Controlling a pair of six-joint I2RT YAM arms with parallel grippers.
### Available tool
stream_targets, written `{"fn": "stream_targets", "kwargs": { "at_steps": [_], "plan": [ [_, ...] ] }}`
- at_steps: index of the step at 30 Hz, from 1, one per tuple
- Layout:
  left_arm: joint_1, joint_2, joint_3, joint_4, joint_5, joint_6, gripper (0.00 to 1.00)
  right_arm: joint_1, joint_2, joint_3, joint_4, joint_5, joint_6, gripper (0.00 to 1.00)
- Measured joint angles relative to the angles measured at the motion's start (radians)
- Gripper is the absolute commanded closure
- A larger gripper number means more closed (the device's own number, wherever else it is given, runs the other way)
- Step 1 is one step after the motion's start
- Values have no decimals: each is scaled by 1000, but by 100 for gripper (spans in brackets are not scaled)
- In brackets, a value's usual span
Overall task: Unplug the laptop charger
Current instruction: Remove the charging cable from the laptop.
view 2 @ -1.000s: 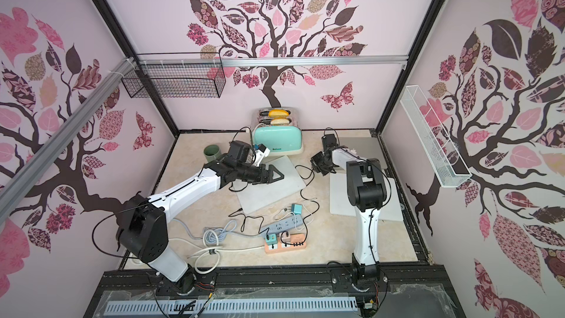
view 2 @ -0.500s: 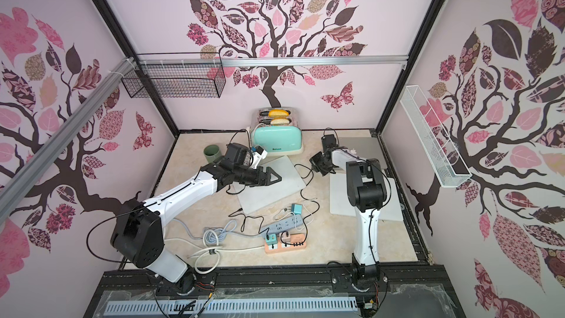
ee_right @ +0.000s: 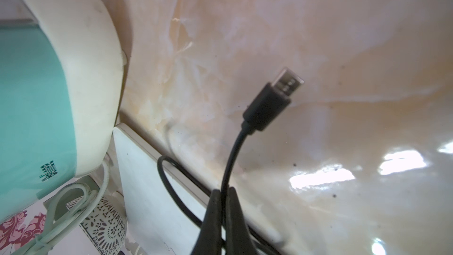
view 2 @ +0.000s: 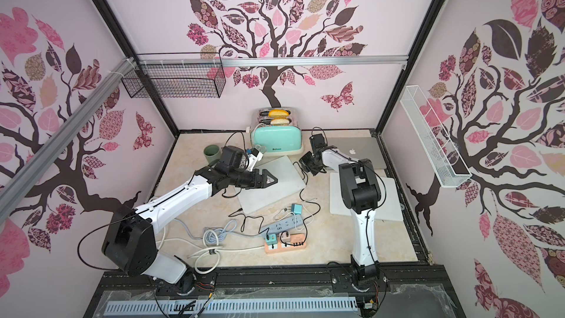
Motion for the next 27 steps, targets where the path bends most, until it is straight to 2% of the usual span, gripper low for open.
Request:
{"fn": "stream_targets", "kwargs": {
  "at_steps": [3,6,8,11,17,22,27],
  "plan": [
    [0,-5,-10,0,0,0,13,-1,0,3,-10,0,-14,74],
    [0,-14,-23,-2,1,2,13,0,-3,20,-55,1,-60,60],
    [0,-24,-35,-7,2,6,13,1,-13,40,-86,4,-97,45],
    [0,-51,-62,-24,2,15,13,1,-48,74,-138,12,-157,33],
    [0,-137,-111,-92,2,41,13,2,-180,116,-236,41,-292,18],
    [1,-232,-164,-160,2,53,13,25,-320,120,-371,35,-428,16],
    [0,-318,-239,-214,4,51,12,138,-501,41,-519,-30,-556,16]
  ]
}}
